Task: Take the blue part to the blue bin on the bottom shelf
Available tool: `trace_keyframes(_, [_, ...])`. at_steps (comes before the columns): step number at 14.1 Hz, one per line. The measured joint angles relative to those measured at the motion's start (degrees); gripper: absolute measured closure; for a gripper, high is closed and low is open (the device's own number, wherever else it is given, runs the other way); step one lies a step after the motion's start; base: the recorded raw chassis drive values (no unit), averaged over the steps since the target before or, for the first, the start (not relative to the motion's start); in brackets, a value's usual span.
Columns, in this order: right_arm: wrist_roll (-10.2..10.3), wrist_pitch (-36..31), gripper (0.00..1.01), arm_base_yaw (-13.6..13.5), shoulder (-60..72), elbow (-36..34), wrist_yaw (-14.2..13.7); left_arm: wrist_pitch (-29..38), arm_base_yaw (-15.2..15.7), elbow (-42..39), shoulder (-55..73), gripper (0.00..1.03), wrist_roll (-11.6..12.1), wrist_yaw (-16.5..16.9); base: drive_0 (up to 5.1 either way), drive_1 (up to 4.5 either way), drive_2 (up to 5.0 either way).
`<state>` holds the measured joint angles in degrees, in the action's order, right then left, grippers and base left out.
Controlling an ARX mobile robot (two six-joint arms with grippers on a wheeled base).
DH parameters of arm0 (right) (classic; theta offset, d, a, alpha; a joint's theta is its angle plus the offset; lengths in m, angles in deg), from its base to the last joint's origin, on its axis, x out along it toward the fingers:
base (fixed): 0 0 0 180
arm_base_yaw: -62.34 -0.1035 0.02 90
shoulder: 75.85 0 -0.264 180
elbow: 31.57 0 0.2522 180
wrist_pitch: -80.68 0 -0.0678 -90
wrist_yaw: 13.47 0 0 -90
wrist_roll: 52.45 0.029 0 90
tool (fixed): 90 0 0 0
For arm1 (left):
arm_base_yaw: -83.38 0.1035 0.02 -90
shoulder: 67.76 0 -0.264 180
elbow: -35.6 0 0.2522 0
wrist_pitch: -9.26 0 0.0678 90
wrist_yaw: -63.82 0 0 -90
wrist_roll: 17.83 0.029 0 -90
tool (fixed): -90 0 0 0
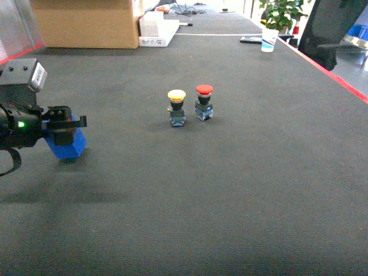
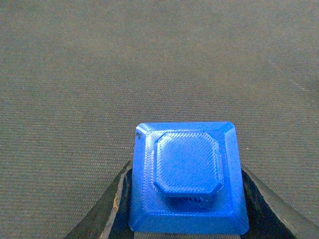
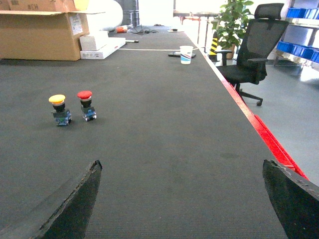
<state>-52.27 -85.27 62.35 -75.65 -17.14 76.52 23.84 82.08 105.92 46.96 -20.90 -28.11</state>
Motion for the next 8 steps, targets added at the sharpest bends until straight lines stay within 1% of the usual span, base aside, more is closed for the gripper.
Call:
trace_keyframes(2, [0.0,0.0,0.03,0.0,0.0,0.0,0.0,2.0,0.0,-4.2,-6.6,0.58,1.5,0.1,0.0,0.0,0.0])
trace_keyframes(4, [0.0,0.0,0.03,0.0,0.0,0.0,0.0,5.1,-0.4,-10.2,-17.7,0.58,2.8,-0.7,0.0,0.0,0.0])
trace_keyframes(5, [0.0,0.0,0.03,0.0,0.0,0.0,0.0,4.9,-0.7,-12.5,-21.8,0.58,3.1,-1.0,0.0,0.0,0.0])
trace_keyframes(6, [0.0,0.0,0.03,0.0,0.0,0.0,0.0,4.2,-0.9,-16.5,-28.0,0.58,3.1,-1.7,0.0,0.0,0.0])
trace_keyframes(8, [0.0,0.0,0.03,0.0,0.0,0.0,0.0,-0.3,-2.2,-26.1,-44.0,0.58,3.0,-4.7,0.0,0.0,0.0])
